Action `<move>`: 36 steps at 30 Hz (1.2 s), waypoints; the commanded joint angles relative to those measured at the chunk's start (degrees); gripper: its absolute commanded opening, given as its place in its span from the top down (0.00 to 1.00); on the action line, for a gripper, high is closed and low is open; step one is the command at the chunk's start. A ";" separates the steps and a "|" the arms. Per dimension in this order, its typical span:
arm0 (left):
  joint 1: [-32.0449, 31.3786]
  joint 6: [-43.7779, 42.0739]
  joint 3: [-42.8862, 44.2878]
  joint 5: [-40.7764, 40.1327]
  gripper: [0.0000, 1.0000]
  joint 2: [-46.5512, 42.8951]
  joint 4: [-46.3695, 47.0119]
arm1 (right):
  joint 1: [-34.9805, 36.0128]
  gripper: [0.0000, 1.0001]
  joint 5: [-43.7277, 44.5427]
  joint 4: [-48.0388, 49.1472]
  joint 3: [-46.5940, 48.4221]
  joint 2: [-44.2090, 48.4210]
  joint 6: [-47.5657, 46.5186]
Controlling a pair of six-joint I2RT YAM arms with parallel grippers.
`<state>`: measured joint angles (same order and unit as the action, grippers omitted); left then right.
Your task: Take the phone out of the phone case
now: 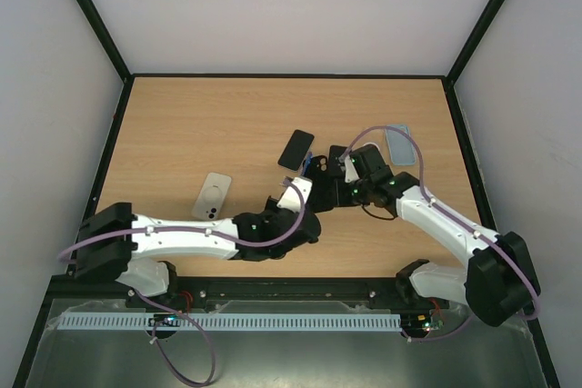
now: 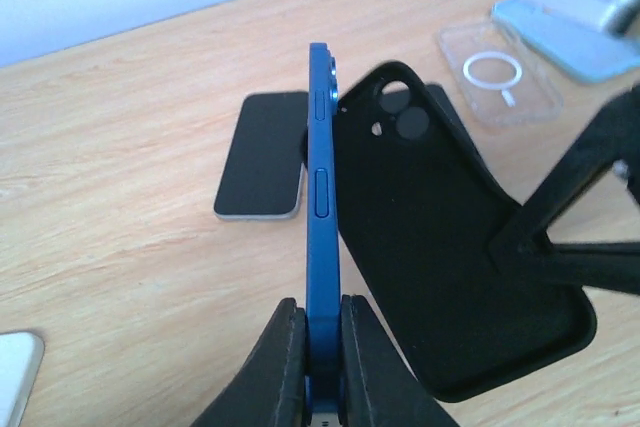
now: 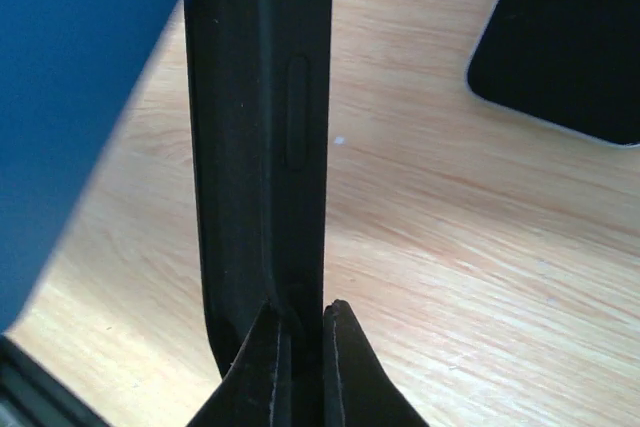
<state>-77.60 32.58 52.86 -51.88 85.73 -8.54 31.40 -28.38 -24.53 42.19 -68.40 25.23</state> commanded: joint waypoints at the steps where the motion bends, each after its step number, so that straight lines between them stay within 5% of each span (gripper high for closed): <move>1: 0.80 0.78 -0.15 -1.62 0.98 -3.72 0.69 | -0.33 0.98 7.93 -3.62 2.19 0.26 -5.52; 13: 2.93 1.11 -2.42 -5.41 0.97 -10.64 -5.90 | -1.75 0.98 23.67 -5.52 10.09 2.80 -8.61; 19: 17.81 -4.25 -2.08 7.69 0.97 -11.54 -10.38 | -8.52 0.98 19.13 1.45 7.60 7.63 -9.71; 29: 22.76 -24.23 5.81 2.25 0.97 -1.60 -7.67 | -11.72 0.98 14.36 14.69 -4.10 18.38 -16.26; 36: 22.43 -46.67 3.61 -11.63 0.97 9.07 3.44 | -11.83 0.98 16.28 16.82 -7.35 21.13 -15.53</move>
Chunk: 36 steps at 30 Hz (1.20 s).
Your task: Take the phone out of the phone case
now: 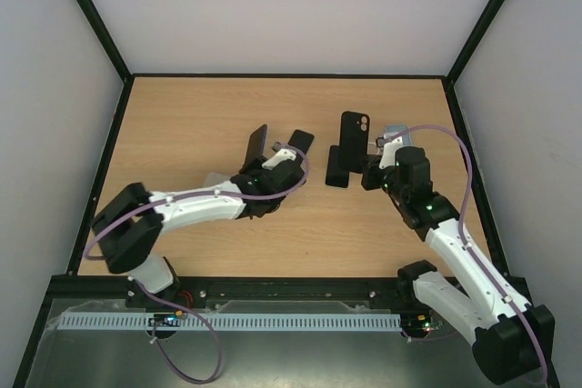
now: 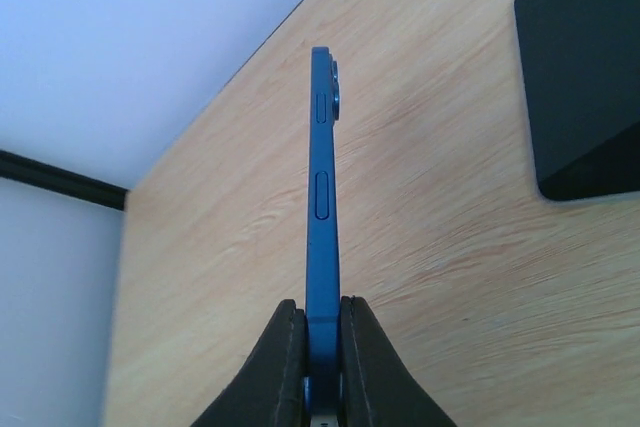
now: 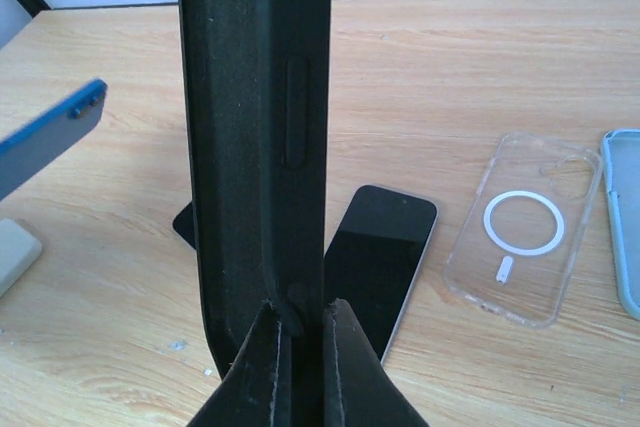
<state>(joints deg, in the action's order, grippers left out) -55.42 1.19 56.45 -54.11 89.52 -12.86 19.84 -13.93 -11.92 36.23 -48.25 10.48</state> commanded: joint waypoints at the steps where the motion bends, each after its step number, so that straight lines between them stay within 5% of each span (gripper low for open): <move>1: 0.46 -16.47 0.20 -8.17 0.98 6.62 8.75 | -0.28 0.98 2.06 4.15 -1.37 0.66 -0.74; 11: 3.09 -21.16 1.36 2.88 0.98 12.40 15.71 | -0.26 0.98 3.85 4.22 -1.58 -1.94 -1.23; 20: 4.97 -19.07 4.86 4.86 0.95 21.91 13.57 | -0.28 0.98 3.66 4.21 -1.71 -1.99 -1.26; 23: 4.91 -17.47 5.29 5.23 0.78 23.69 13.03 | -0.32 0.98 3.72 4.29 -1.69 -2.04 -1.36; 29: 5.09 -13.48 5.23 6.37 0.66 24.30 11.36 | -0.28 0.98 6.19 3.82 -0.59 -4.12 -2.56; 36: 4.71 -0.57 2.67 9.86 0.36 17.60 7.63 | -1.09 0.98 12.19 -4.59 8.01 -9.41 -12.41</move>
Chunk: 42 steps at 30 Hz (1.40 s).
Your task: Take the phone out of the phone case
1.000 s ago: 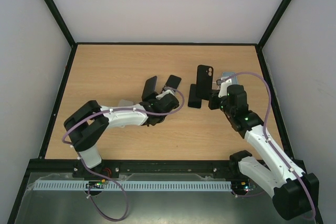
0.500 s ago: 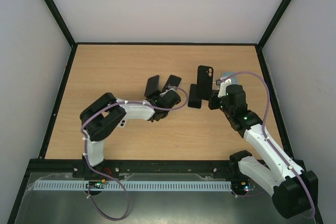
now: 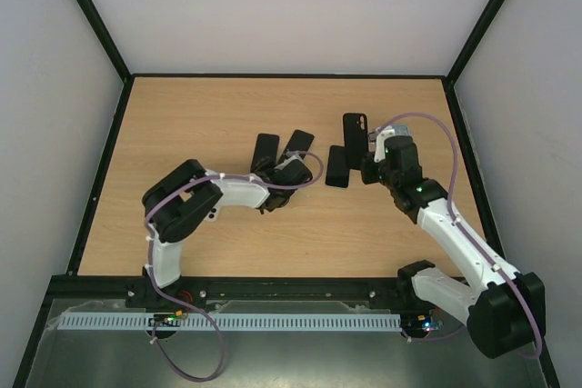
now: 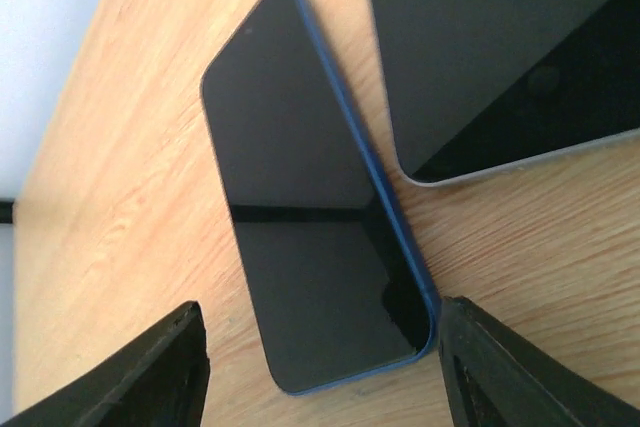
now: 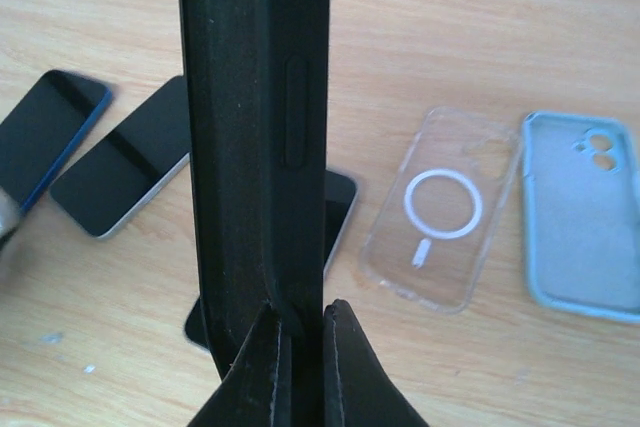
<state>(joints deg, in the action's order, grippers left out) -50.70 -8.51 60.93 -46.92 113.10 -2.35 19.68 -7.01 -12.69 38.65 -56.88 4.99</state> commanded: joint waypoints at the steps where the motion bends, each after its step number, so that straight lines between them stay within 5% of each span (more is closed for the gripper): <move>1: -0.15 10.97 -3.04 3.81 0.34 -7.96 -2.92 | -1.64 0.98 5.33 -5.15 6.38 -0.81 -8.53; 12: -7.35 32.89 -20.90 13.41 0.15 -32.95 -1.21 | -16.05 0.98 2.05 -27.27 11.80 -2.48 -26.68; 22: -7.92 43.76 -31.82 16.85 0.09 -44.76 0.41 | -34.96 0.98 -9.09 -44.91 19.30 -20.29 -39.24; 38: -7.17 50.20 -34.66 11.14 0.00 -52.14 -6.57 | -37.62 0.94 -8.64 -36.54 14.46 -27.23 -32.44; 42: -6.14 52.15 -34.68 10.76 0.00 -54.83 -9.18 | -38.30 0.74 -7.27 -36.72 13.65 -28.66 -32.10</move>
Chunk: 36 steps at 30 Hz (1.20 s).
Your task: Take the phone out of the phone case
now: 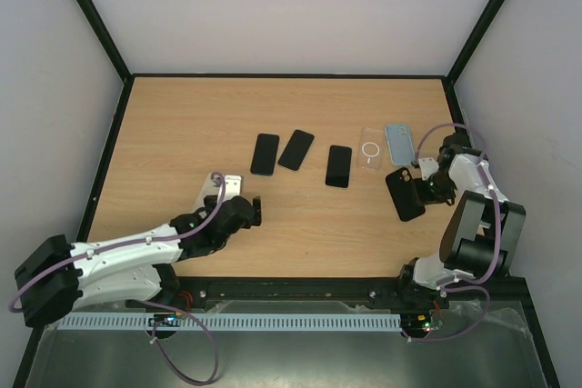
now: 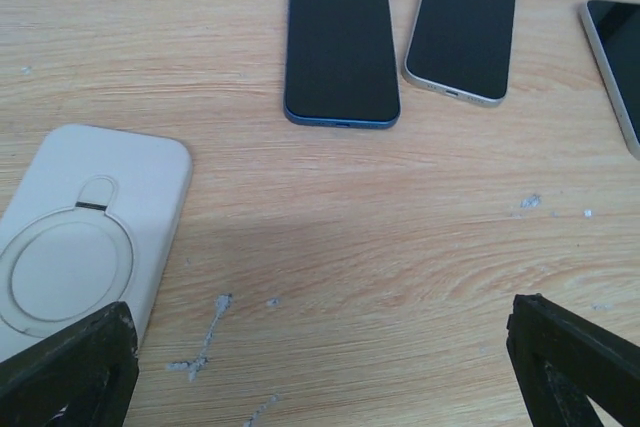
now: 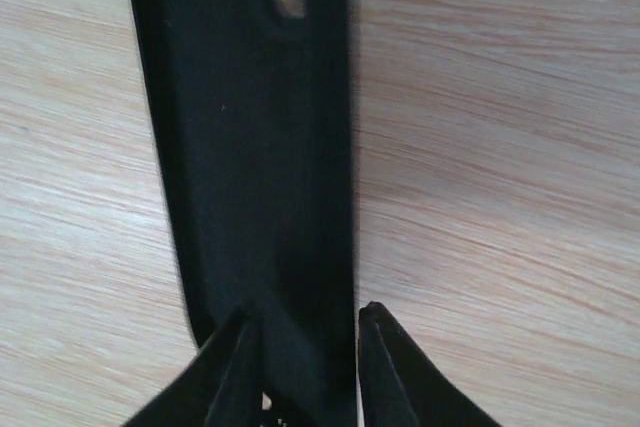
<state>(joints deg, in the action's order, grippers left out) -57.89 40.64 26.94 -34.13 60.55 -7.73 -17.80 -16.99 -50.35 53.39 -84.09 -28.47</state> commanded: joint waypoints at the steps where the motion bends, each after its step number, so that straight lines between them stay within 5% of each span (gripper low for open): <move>1: 1.63 3.52 -0.50 -2.10 0.00 -2.59 -4.66 | -0.91 0.67 3.40 0.46 -0.46 -1.48 1.16; 3: 2.70 6.55 -0.04 -3.28 0.00 -3.04 -7.93 | -1.14 0.53 4.86 -0.61 2.63 -0.76 0.59; 7: 6.43 9.77 0.02 -1.96 0.00 -1.70 -10.15 | -1.24 0.44 3.14 -1.18 9.41 3.37 -0.06; 13: 15.77 6.50 2.98 7.54 0.00 3.94 -10.95 | 3.16 0.43 -18.75 -5.50 13.27 5.24 3.05; 19: 21.42 4.03 4.56 11.13 0.00 7.22 -9.06 | 13.87 0.44 -32.72 3.55 10.23 9.61 12.26; 26: 30.95 -0.08 4.53 16.84 0.00 10.60 -7.07 | 15.34 0.42 -38.40 20.00 -3.69 19.80 17.36; 36: 34.49 -8.85 10.25 24.49 0.00 22.14 0.25 | 15.34 0.40 -37.32 20.41 -6.30 24.51 15.37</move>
<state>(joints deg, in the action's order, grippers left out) -23.92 37.28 33.65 -14.41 78.89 -11.40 -2.44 -52.95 -32.67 47.29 -59.90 -13.13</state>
